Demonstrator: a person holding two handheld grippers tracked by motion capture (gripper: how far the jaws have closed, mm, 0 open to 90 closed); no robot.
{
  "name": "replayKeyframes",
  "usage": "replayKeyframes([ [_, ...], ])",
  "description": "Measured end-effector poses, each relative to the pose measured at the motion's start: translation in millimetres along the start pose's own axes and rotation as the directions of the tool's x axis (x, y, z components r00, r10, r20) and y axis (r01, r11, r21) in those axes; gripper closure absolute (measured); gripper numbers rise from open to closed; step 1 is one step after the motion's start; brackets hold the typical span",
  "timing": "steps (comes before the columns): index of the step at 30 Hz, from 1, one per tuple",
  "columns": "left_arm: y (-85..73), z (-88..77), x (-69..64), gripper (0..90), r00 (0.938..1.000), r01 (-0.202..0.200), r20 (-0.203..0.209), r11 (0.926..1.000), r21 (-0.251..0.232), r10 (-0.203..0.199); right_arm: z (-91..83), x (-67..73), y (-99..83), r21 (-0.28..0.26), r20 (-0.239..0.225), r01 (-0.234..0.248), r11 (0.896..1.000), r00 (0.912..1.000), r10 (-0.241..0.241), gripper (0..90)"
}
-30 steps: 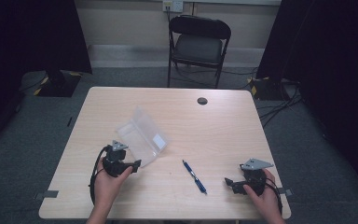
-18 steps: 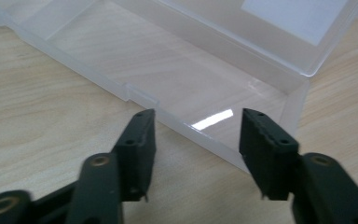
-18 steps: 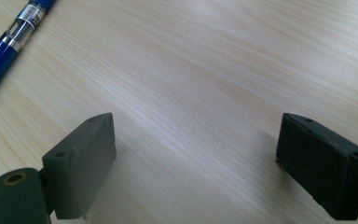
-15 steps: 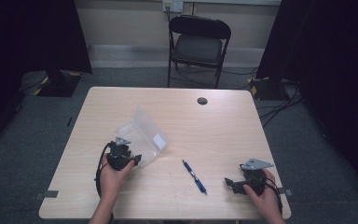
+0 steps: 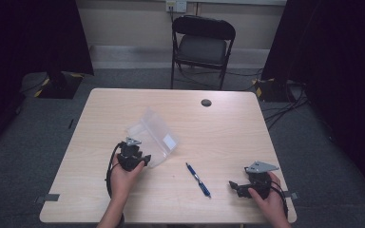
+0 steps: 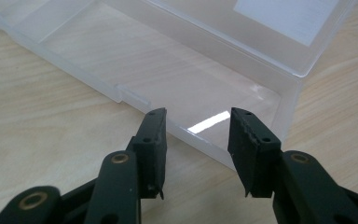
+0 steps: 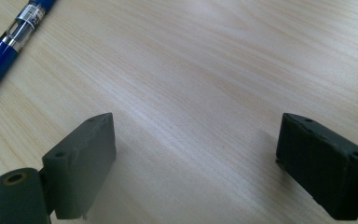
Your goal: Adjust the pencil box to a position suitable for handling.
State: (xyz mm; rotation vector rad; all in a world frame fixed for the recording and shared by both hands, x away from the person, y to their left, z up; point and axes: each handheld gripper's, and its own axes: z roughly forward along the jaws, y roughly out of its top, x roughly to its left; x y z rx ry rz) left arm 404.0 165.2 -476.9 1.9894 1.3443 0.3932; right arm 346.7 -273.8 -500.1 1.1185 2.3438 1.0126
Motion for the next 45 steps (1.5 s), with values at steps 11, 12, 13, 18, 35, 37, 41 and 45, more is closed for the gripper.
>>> replayKeyframes([
  [11, 22.4, 20.6, -17.2, 58.7, 0.9994, -0.033, 0.007, 0.9995, 0.001, 0.033, 0.1, 0.0, 0.0, -0.001, -0.004, 0.001, 1.0, 1.0, -0.001, 10.7],
  [12, 24.1, 22.4, -18.7, 59.4, 0.9992, -0.037, 0.012, 0.9993, 0.0, 0.037, 0.2, 0.0, -0.1, -0.002, -0.005, 0.004, 1.0, 1.0, -0.004, 10.7],
  [13, 25.4, 23.8, -20.0, 60.2, 0.9991, -0.04, 0.016, 0.9992, -0.001, 0.04, 0.1, 0.0, 0.0, -0.001, -0.004, 0.004, 1.0, 1.0, -0.004, 10.7],
  [18, 32.0, 31.5, -27.8, 61.5, 0.9981, -0.058, 0.023, 0.9983, 0.0, 0.058, 0.2, 0.0, -0.1, -0.002, -0.006, 0.003, 1.0, 1.0, -0.003, 10.7],
  [35, 57.0, 58.4, -54.0, 61.6, 0.9892, -0.138, 0.052, 0.9904, 0.011, 0.137, 0.1, 0.2, 0.0, -0.002, -0.007, 0.004, 1.0, 1.0, -0.004, 10.8],
  [37, 58.1, 60.7, -57.8, 61.6, 0.9883, -0.143, 0.055, 0.9897, 0.006, 0.142, 0.0, 0.2, 0.0, -0.001, -0.005, 0.004, 1.0, 1.0, -0.004, 10.7],
  [41, 59.3, 61.7, -60.6, 58.8, 0.9882, -0.145, 0.049, 0.9894, -0.002, 0.145, 0.1, 0.2, 0.0, -0.002, -0.006, 0.004, 1.0, 1.0, -0.004, 10.7],
  [45, 58.3, 51.8, -56.2, 51.0, 0.9877, -0.151, 0.04, 0.9884, -0.016, 0.151, 0.1, 0.2, 0.0, -0.002, -0.006, 0.004, 1.0, 1.0, -0.004, 10.7],
])
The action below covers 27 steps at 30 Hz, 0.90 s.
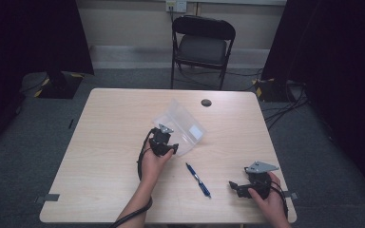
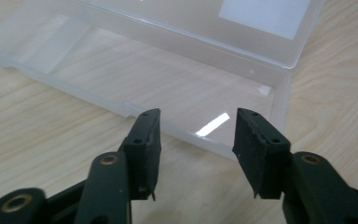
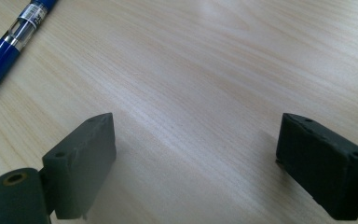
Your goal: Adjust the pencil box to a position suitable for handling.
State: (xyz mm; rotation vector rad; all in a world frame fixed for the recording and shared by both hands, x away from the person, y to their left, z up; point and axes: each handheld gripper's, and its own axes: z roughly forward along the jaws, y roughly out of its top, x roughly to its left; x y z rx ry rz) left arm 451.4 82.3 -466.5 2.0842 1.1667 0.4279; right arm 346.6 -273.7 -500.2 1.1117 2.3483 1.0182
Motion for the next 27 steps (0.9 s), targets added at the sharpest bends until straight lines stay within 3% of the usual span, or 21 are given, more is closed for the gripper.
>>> replayKeyframes([
  [4, -8.5, -21.1, 8.4, 42.6, 0.9999, 0.002, -0.013, 0.9998, -0.02, -0.002, 0.0, -0.1, 0.0, 0.0, -0.001, 0.0, 1.0, 1.0, 0.0, 10.7],
  [6, -18.4, -31.8, 14.2, 34.9, 0.9999, 0.008, 0.008, 0.9998, -0.02, -0.008, 0.0, 0.0, 0.0, 0.0, 0.0, 0.0, 1.0, 1.0, 0.0, 10.7],
  [8, -32.7, -40.5, 19.4, 29.4, 0.9987, 0.029, 0.043, 0.9995, -0.015, -0.028, 0.0, 0.0, 0.0, 0.001, 0.0, 0.0, 1.0, 1.0, 0.0, 10.8],
  [9, -40.8, -44.5, 22.3, 29.0, 0.9986, 0.021, 0.048, 0.9997, -0.01, -0.021, 0.0, 0.0, 0.1, 0.001, 0.0, 0.0, 1.0, 1.0, 0.0, 10.8],
  [13, -71.4, -56.4, 33.9, 25.1, 0.9992, 0.024, 0.03, 0.9995, 0.022, -0.025, 0.3, 0.6, 0.6, -0.001, 0.012, -0.006, 1.0, 0.9999, 0.006, 11.7],
  [15, -84.9, -61.2, 38.3, 24.6, 0.9984, 0.046, 0.031, 0.9988, 0.019, -0.047, 0.5, 1.1, 1.0, 0.0, 0.013, -0.009, 1.0, 0.9999, 0.009, 12.5],
  [17, -95.6, -65.5, 41.1, 23.5, 0.999, 0.038, 0.025, 0.9989, 0.027, -0.038, 0.7, 1.5, 1.3, -0.004, 0.006, -0.002, 1.0, 1.0, 0.002, 14.6],
  [23, -111.5, -74.1, 41.6, 17.7, 0.9976, -0.068, -0.005, 0.9975, 0.015, 0.068, 4.0, 2.8, 5.4, -0.015, -0.011, 0.013, 1.0, 0.9998, -0.014, 21.0],
  [27, -118.1, -73.9, 44.3, 15.1, 0.9971, -0.075, 0.011, 0.9966, -0.036, 0.075, 7.0, 8.2, 16.2, -0.008, -0.018, 0.037, 0.999, 0.9992, -0.037, 22.7],
])
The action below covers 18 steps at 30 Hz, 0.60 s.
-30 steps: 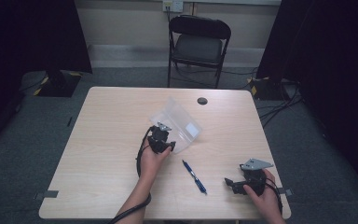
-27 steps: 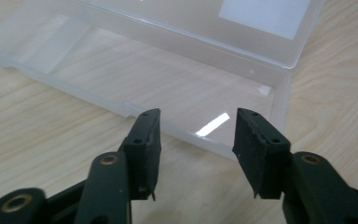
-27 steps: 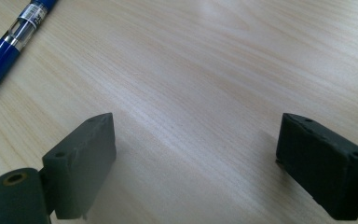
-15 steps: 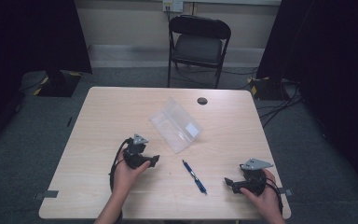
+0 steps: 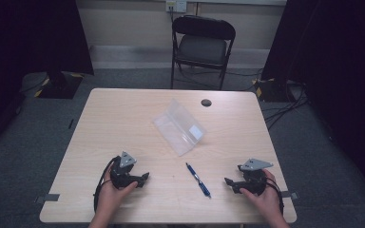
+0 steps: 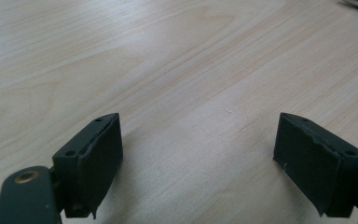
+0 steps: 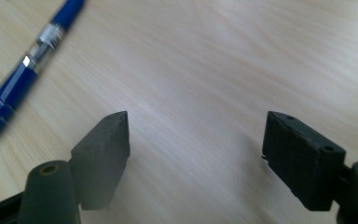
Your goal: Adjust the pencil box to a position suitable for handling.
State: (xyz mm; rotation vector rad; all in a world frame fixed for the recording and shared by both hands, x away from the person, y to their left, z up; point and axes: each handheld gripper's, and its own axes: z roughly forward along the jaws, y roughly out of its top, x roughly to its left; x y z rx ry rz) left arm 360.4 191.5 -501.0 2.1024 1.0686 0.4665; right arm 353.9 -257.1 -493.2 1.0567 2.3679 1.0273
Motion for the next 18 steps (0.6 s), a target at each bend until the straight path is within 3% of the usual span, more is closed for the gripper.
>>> replayKeyframes([
  [5, -0.2, 0.0, -0.5, 14.9, 1.0, 0.005, -0.001, 1.0, 0.0, -0.005, 5.5, 6.9, 23.7, -0.023, -0.042, 0.001, 1.0, 0.9991, -0.002, 23.9],
  [13, -0.2, -0.1, -0.6, 14.6, 1.0, 0.005, -0.001, 1.0, 0.001, -0.005, 29.6, 16.3, 56.1, -0.026, -0.089, 0.015, 1.0, 0.9959, -0.017, 26.7],
  [18, -0.3, 0.0, -0.6, 14.7, 1.0, 0.005, -0.001, 1.0, 0.001, -0.005, 39.6, 23.8, 73.8, -0.03, -0.096, 0.051, 0.998, 0.9939, -0.053, 28.4],
])
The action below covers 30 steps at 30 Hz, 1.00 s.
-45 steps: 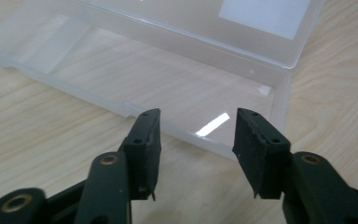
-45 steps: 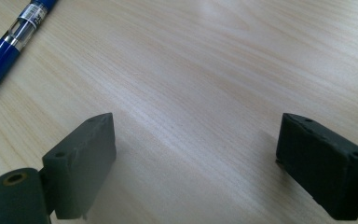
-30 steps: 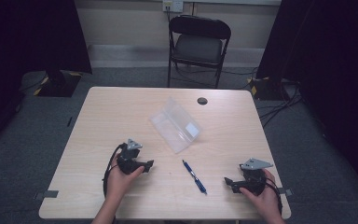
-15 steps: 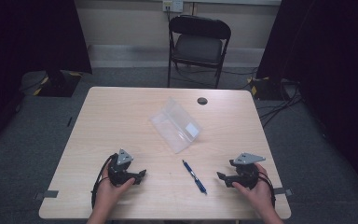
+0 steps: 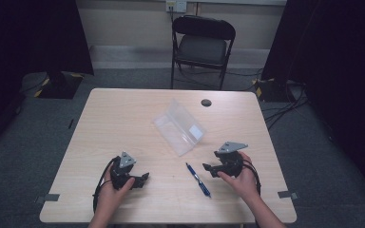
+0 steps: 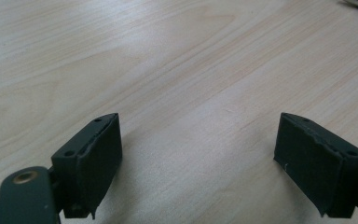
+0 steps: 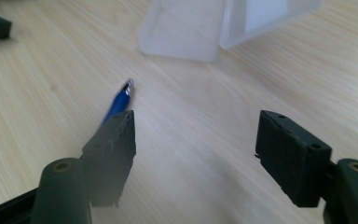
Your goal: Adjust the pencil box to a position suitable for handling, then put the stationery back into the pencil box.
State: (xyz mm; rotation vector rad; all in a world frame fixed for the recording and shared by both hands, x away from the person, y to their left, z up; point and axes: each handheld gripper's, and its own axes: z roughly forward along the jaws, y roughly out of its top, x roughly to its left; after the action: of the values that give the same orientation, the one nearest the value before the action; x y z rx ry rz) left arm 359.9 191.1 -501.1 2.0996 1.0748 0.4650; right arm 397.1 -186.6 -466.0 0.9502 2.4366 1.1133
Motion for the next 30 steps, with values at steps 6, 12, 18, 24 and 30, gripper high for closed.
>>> replayKeyframes([
  [6, 0.0, 0.0, 0.0, 14.6, 1.0, 0.0, 0.0, 1.0, 0.0, 0.0, 12.7, -0.7, 21.3, -0.034, -0.063, -0.061, 0.998, 0.9963, 0.059, 28.6],
  [12, 0.0, 0.0, 0.0, 14.7, 1.0, 0.0, 0.0, 1.0, 0.0, 0.0, 21.3, 2.7, 35.3, -0.04, -0.075, -0.054, 0.998, 0.9959, 0.051, 28.6],
  [18, -0.1, 0.0, 0.0, 14.6, 1.0, 0.0, 0.0, 1.0, 0.0, 0.0, 30.5, 11.7, 41.7, -0.029, -0.086, -0.024, 0.999, 0.9961, 0.021, 28.5],
  [24, 0.0, 0.0, 0.0, 14.6, 1.0, 0.0, 0.0, 1.0, 0.0, 0.0, 39.7, 19.0, 48.0, -0.014, -0.112, 0.005, 1.0, 0.9937, -0.006, 27.5],
  [30, -0.1, -0.1, 0.1, 14.6, 1.0, -0.001, 0.001, 1.0, 0.001, 0.001, 48.6, 22.3, 54.0, -0.01, -0.122, 0.011, 1.0, 0.9924, -0.012, 27.8],
])
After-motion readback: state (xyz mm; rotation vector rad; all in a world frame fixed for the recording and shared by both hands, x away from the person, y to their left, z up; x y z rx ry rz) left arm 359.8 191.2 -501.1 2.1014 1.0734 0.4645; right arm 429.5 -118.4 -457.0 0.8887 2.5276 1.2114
